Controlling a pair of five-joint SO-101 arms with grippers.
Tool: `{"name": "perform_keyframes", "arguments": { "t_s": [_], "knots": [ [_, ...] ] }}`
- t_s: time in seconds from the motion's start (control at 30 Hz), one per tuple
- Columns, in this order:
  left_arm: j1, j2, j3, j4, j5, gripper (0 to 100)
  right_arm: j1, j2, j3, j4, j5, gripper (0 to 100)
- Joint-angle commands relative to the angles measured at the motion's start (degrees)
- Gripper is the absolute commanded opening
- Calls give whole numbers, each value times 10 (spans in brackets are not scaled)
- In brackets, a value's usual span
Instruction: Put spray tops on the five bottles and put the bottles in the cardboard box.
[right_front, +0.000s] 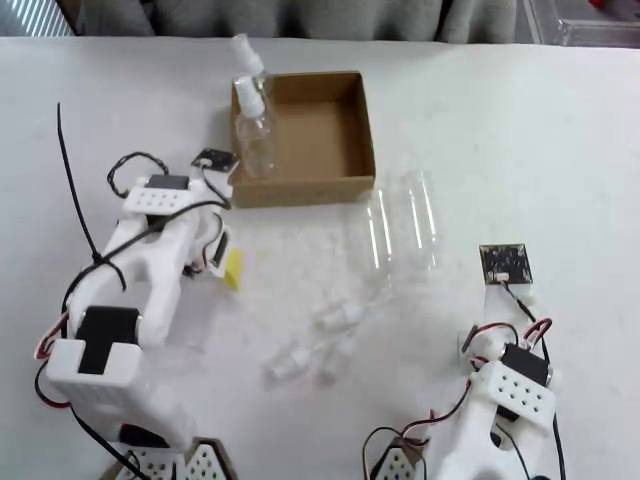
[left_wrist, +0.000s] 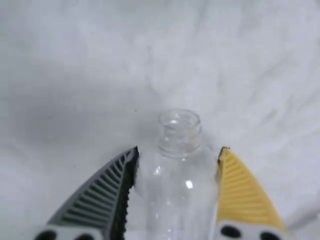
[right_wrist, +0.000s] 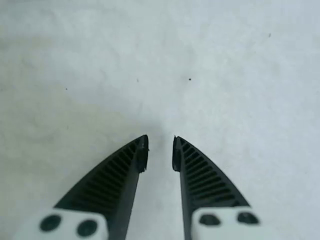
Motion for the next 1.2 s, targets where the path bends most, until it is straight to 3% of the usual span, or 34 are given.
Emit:
{"name": "perform_keyframes", "arguments": {
  "t_s": [0.0,0.23,0.53,0.83,1.17],
  "knots": [
    [-7,-5,-4,-7,4,117,-7,-2,-4,2,-2,66],
    [-13,-9,-4,-7,9,103,-5,-3,-4,3,-2,66],
    [-77,-43,-28,-6,78,105,-5,-2,-4,2,-2,66],
    [-98,-129,1,-5,143,106,-13,-7,-14,5,-3,67],
    [-187,-145,-19,-10,232,106,-29,-7,-252,219,62,67]
  ]
}}
